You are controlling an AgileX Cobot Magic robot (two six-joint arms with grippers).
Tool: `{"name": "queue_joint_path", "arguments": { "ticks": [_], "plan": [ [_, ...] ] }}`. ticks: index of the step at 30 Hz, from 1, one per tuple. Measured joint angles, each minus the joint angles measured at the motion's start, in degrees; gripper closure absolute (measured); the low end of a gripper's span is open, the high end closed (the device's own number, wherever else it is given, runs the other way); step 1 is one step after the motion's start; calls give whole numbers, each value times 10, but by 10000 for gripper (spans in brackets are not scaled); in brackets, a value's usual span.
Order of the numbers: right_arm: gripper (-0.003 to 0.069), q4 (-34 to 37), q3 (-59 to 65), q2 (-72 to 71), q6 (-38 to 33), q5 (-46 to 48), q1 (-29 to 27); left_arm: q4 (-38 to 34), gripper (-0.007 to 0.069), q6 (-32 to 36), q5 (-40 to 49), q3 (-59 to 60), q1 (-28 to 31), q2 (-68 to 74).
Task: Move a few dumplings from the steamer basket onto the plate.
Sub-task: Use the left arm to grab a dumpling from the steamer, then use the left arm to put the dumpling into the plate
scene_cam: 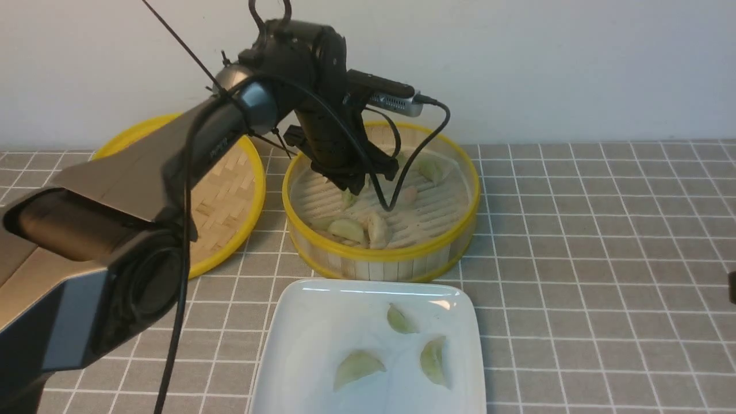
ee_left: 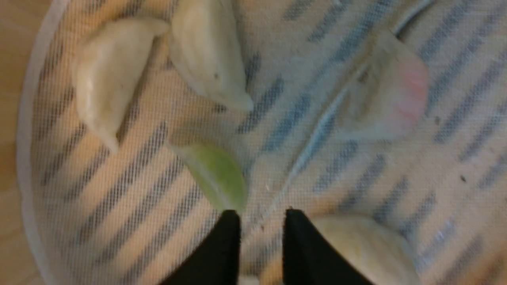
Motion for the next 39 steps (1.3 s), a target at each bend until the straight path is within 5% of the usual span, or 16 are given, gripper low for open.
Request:
{"name": "queue_joint_path", "arguments": {
  "ticks": [5,10,13,17,25,33,39],
  "plan": [
    [673,0,0,0,-3,-1,0,25,267,-24,-37,-1,1,29],
    [673,0,0,0,-3,2,0,49,237,-57,-46,-3,1,43],
    [673,0,0,0,-3,3,0,47,307,-72,-43,-5,1,46],
    [673,0,0,0,-3,10,0,41,496,-74,-34,-9,1,46],
    [673,0,-1,0,-16,22,0,47,489,-59,64,-17,1,19],
    [673,0,-1,0,-30,34,0,0,489,-16,73,-8,0,-106],
    [673,0,-2,0,-31,44,0,-65,489,-9,73,214,-24,-242]
  ]
}}
